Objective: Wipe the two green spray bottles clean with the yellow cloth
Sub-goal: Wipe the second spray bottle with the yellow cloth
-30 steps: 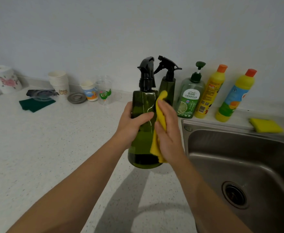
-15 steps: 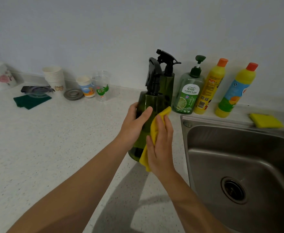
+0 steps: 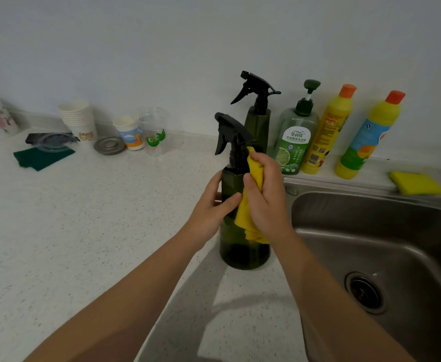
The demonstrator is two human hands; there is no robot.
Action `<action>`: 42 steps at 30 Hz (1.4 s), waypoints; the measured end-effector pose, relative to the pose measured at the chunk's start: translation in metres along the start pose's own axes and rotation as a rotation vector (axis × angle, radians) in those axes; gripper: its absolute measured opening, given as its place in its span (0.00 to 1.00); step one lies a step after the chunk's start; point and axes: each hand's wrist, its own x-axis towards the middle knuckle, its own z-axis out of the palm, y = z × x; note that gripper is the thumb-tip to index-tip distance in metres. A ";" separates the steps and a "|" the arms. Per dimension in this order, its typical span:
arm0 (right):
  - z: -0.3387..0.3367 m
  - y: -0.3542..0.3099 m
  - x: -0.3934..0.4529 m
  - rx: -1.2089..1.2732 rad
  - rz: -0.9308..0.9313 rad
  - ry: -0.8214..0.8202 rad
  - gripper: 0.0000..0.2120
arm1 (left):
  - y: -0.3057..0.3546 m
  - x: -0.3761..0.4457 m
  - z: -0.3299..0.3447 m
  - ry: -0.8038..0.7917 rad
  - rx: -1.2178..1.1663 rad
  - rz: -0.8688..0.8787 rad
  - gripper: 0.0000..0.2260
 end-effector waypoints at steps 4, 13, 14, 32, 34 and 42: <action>-0.007 0.009 -0.007 0.017 0.022 0.024 0.18 | -0.002 0.004 0.006 -0.054 -0.032 -0.024 0.19; -0.007 0.046 -0.077 0.070 0.322 -0.020 0.26 | -0.008 0.011 0.012 -0.065 -0.120 -0.098 0.21; -0.006 0.046 -0.082 0.080 0.346 -0.017 0.26 | -0.008 0.010 0.014 -0.063 -0.122 -0.109 0.21; -0.034 0.008 -0.030 0.053 0.056 0.146 0.19 | 0.001 -0.007 0.025 -0.109 0.055 -0.091 0.17; -0.039 0.009 -0.028 0.089 0.076 0.141 0.19 | 0.001 -0.001 0.030 -0.124 0.077 -0.117 0.20; -0.051 0.022 -0.040 0.185 0.121 0.132 0.19 | -0.006 0.018 0.051 -0.211 -0.168 -0.175 0.21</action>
